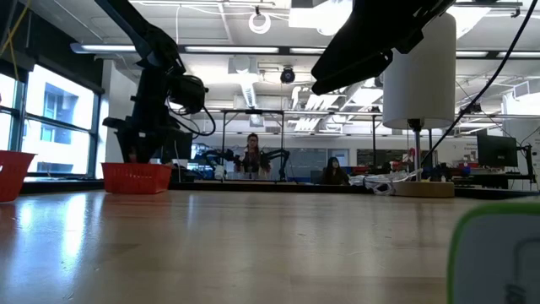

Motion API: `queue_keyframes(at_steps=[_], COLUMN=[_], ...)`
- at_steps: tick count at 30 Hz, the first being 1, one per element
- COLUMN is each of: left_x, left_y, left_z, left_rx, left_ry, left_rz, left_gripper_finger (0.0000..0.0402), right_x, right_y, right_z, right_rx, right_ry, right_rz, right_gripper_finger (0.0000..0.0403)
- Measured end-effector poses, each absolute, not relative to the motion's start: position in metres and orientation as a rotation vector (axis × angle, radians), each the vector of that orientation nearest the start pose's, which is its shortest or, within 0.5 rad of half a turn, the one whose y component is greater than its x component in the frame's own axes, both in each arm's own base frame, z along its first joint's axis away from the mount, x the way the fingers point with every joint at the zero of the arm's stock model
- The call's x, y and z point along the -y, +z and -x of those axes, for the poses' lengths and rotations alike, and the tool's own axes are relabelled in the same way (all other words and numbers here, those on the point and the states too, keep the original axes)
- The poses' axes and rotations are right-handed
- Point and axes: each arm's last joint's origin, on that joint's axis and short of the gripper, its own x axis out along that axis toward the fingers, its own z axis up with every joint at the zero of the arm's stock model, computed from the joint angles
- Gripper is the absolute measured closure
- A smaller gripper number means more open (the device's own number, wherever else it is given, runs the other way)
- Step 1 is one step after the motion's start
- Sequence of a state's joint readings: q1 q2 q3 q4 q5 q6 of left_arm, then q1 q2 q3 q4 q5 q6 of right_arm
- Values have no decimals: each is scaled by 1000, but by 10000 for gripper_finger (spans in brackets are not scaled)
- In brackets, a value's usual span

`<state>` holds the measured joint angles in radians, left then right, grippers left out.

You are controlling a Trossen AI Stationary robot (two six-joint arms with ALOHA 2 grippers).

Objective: Pick & Place Office items
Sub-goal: Put the pink charger adapter into the bottom red bin

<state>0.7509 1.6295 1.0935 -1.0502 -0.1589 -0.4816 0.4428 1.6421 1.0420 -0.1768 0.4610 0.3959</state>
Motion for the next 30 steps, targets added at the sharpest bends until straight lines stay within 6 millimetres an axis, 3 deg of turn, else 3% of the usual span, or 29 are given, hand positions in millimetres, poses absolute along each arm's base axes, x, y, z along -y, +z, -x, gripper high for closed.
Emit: queue_keyframes(at_steps=[20, 30], left_x=[-192, -192], left_y=[197, 197], left_z=[-198, -198], left_rx=[-1393, -1411], left_ry=[1107, 1070], left_rz=[792, 756], left_gripper_finger=[272, 206], right_x=[-135, -135], right_y=[212, 212], right_z=[-314, -314], right_rx=[-679, -679], right_ry=[-151, -151], right_rz=[-34, -33], right_gripper_finger=[141, 141])
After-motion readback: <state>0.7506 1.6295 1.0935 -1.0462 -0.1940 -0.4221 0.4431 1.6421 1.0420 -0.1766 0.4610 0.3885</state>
